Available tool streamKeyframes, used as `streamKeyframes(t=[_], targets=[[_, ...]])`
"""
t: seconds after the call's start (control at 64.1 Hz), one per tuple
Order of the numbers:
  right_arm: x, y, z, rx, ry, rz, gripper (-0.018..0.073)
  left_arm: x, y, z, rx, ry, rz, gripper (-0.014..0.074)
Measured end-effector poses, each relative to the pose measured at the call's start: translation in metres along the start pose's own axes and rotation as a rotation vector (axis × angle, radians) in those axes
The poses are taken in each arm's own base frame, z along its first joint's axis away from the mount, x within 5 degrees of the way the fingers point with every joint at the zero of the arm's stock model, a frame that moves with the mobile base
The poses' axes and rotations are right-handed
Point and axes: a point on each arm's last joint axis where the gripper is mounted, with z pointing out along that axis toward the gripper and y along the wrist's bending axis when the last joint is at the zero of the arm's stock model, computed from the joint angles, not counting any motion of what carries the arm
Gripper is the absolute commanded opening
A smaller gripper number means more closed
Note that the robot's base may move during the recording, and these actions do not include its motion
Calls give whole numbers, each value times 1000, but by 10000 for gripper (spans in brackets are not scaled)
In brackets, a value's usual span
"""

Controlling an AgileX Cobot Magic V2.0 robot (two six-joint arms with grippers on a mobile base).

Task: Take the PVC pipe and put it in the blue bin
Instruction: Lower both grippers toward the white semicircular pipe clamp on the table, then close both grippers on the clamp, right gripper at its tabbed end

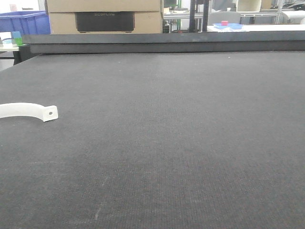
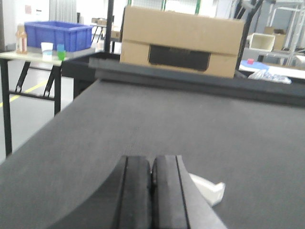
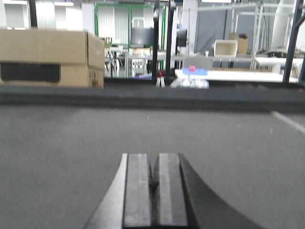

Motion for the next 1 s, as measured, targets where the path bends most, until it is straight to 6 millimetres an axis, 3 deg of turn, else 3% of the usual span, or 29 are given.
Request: streamKeyframes(t=[0.203,0.327,0.452,0.546,0.686,0.842,0.998], targets=[[-66,2,7,-8,-38,-1,-168,-80,-4,-5,-31,-6,129,-111],[-98,4,33,-21,108,-2,-168,-123,-5,16,-59,132,157,-111],[-107,5,72,-34,334,-1,-168,-148,-5,49,-81,340,154,-111],[-107,6,101,-44,506,1,-168,-151,-4,83,-94,522,152,-111],[-80,6,143,-58,816,8,-168,-138,-3,134,-94,705,139,-111],[-39,6,167,-66,1086,18,-168,-98,-2,178,-82,895,104,-111],[-8,5,182,-67,1246,26,-168,-63,0,205,-84,1039,97,-111]])
